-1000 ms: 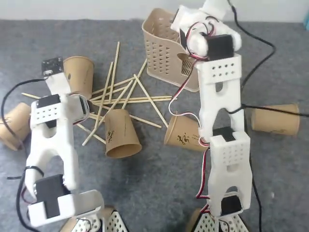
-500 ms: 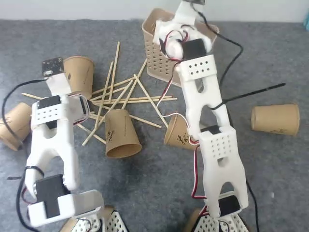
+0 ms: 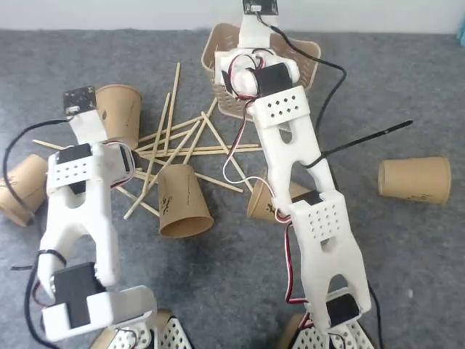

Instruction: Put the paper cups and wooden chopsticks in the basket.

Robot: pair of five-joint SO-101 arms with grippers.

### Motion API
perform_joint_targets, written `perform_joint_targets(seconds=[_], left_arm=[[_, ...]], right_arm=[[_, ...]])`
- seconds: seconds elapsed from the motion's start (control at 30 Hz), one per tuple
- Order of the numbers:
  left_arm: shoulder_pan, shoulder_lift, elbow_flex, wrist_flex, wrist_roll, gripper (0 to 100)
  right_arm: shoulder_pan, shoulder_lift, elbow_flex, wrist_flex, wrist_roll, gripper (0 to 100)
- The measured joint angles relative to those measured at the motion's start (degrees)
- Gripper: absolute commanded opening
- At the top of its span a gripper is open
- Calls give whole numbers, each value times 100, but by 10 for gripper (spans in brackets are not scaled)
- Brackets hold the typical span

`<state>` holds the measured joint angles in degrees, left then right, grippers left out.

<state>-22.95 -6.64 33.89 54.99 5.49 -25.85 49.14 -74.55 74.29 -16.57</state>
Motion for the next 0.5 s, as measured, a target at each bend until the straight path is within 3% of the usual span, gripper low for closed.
perform_joint_targets(seconds=[0.2,0.5], left_arm=[[0,0,0,0,0,221],[0,0,0,0,0,221]], right_arm=[[-9,-316,0,-334,-668,165],[-26,-343,0,-633,-1002,169]])
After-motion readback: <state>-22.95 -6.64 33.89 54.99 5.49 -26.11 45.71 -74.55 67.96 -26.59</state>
